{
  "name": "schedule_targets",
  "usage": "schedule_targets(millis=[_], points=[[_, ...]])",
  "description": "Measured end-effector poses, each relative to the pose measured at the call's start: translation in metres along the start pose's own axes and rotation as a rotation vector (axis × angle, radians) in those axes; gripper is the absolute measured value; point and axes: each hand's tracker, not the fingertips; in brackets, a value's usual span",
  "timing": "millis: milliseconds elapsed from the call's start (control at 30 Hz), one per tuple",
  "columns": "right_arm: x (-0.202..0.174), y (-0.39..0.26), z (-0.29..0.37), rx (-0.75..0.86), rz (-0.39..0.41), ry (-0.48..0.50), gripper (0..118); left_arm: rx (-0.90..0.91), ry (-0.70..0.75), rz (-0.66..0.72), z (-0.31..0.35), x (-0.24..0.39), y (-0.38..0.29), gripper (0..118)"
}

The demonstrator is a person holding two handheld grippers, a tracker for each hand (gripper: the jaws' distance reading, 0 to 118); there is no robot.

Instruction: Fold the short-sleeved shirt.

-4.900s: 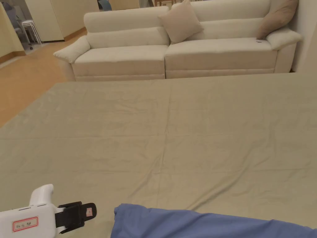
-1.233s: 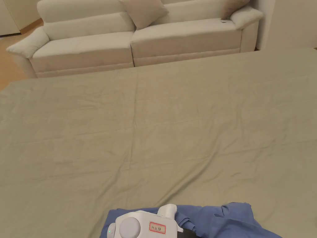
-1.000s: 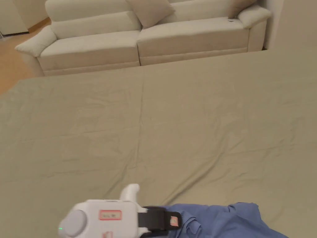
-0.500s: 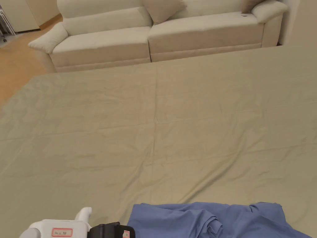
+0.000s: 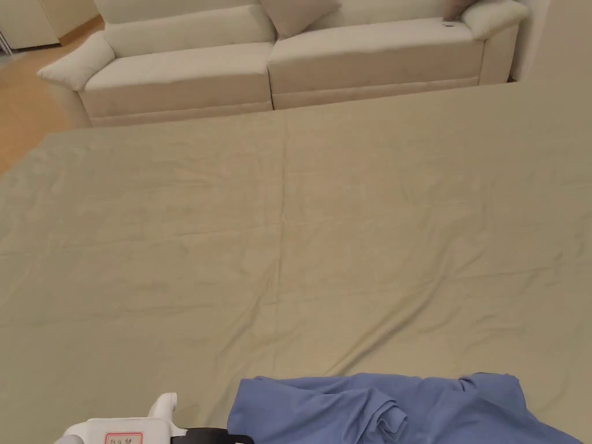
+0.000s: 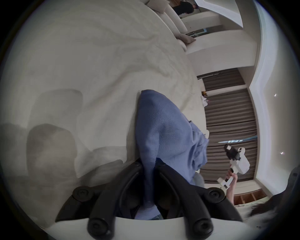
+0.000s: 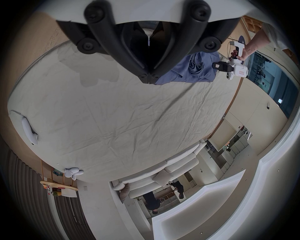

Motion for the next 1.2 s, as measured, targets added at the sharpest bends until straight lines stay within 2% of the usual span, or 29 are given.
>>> schedule_targets(millis=[167,233,300,333,400,567,733,867,900,967,1033,1067,1100,1133,1167,1200], points=[[0.003,-0.001,0.003,0.004,0.0,0.007,0,0.027,0.022,-0.041,0.016,0.026,-0.003,9],[0.006,0.0,0.004,0.01,-0.005,0.01,0,0.04,0.076,-0.04,0.023,0.056,-0.007,9],[0.01,0.0,0.006,0.017,-0.012,0.023,0,0.046,0.234,-0.007,0.025,0.092,-0.017,9],[0.011,0.0,0.007,0.023,-0.013,0.026,0,0.069,0.251,-0.015,0.024,0.11,-0.023,9],[0.014,0.0,0.01,0.03,-0.014,0.032,0,0.08,0.196,-0.053,0.018,0.147,-0.029,9],[0.024,0.0,0.025,0.05,-0.011,0.049,0,0.049,0.137,-0.171,-0.037,0.22,-0.037,8],[0.04,-0.005,0.045,0.076,-0.021,0.045,0,-0.08,0.094,-0.276,-0.13,0.268,-0.05,8],[0.055,-0.007,0.057,0.088,-0.044,0.031,0,-0.142,0.073,-0.27,-0.179,0.279,-0.058,8],[0.058,-0.008,0.059,0.093,-0.05,0.026,0,-0.173,0.078,-0.306,-0.188,0.279,-0.059,7],[0.064,-0.01,0.061,0.092,-0.059,0.011,0,-0.172,0.163,-0.357,-0.201,0.275,-0.058,7],[0.07,-0.012,0.063,0.089,-0.076,0.002,0,-0.173,0.153,-0.296,-0.2,0.26,-0.051,8],[0.073,-0.014,0.064,0.09,-0.081,0.003,0,-0.176,0.115,-0.237,-0.195,0.256,-0.05,16],[0.075,-0.015,0.064,0.09,-0.087,0.002,0,-0.16,0.068,-0.162,-0.187,0.25,-0.05,35],[0.077,-0.016,0.064,0.089,-0.088,0.0,0,-0.158,0.011,-0.113,-0.178,0.245,-0.05,66],[0.079,-0.017,0.064,0.088,-0.088,-0.003,0,-0.137,-0.044,-0.076,-0.167,0.238,-0.049,106],[0.081,-0.018,0.063,0.086,-0.089,-0.007,0,-0.093,-0.116,-0.063,-0.158,0.236,-0.05,118]])
